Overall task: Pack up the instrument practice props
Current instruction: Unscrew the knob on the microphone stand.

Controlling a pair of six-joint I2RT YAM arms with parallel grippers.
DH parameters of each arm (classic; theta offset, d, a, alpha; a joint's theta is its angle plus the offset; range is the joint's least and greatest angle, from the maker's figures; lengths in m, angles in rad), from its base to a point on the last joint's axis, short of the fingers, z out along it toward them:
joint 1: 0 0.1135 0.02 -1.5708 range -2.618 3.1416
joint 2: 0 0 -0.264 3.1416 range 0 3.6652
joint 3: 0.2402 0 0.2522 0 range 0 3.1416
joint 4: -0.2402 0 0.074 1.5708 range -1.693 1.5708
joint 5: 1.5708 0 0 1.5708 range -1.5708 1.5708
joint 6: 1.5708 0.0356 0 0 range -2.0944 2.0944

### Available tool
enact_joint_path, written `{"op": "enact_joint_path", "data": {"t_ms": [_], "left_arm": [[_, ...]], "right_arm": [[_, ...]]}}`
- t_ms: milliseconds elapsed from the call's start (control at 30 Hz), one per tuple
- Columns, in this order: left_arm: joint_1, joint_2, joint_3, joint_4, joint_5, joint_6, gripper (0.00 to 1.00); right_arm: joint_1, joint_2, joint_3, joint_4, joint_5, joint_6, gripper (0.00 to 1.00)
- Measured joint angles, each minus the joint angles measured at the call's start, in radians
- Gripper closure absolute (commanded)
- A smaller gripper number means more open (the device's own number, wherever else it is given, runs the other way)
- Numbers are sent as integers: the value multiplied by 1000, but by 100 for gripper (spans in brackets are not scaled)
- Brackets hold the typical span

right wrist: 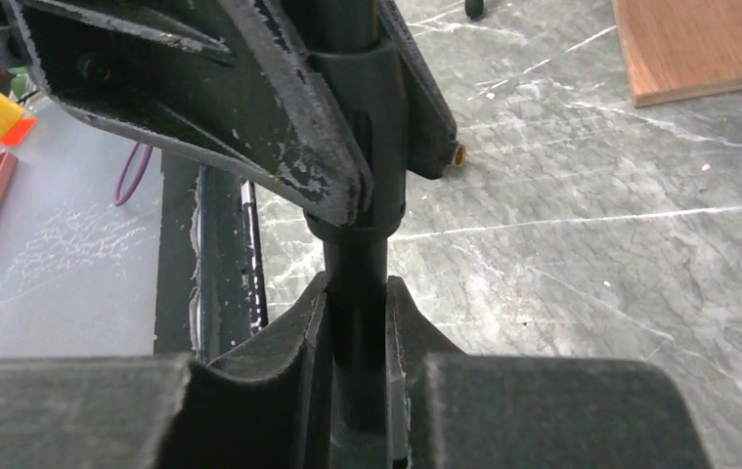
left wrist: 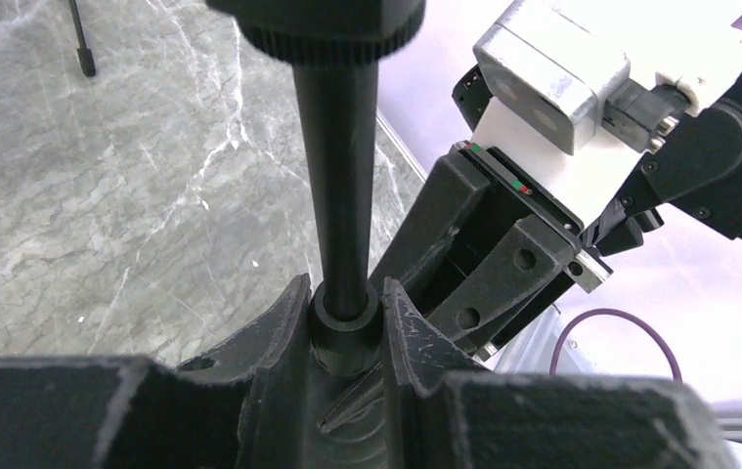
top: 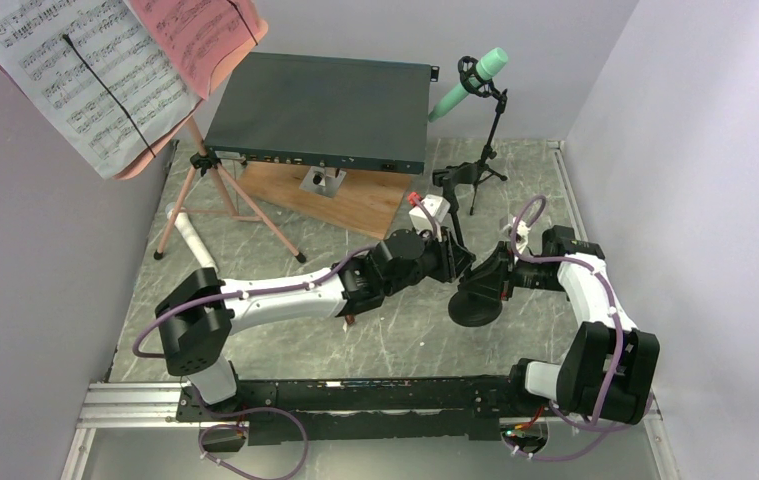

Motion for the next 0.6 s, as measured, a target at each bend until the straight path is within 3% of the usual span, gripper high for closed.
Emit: {"op": "enact_joint_path", "data": {"t_ms": [67, 300, 600], "left_arm": [[0, 0, 0, -1, -4, -9, 100], [0, 0, -2, 16, 9, 16, 100], [45, -17, -105, 255, 160, 65, 100]], "right_arm": [[6, -2, 0, 6, -1, 10, 100], [8, -2, 2, 11, -10, 21, 100], [10, -92, 2, 101, -15, 188, 100]]}}
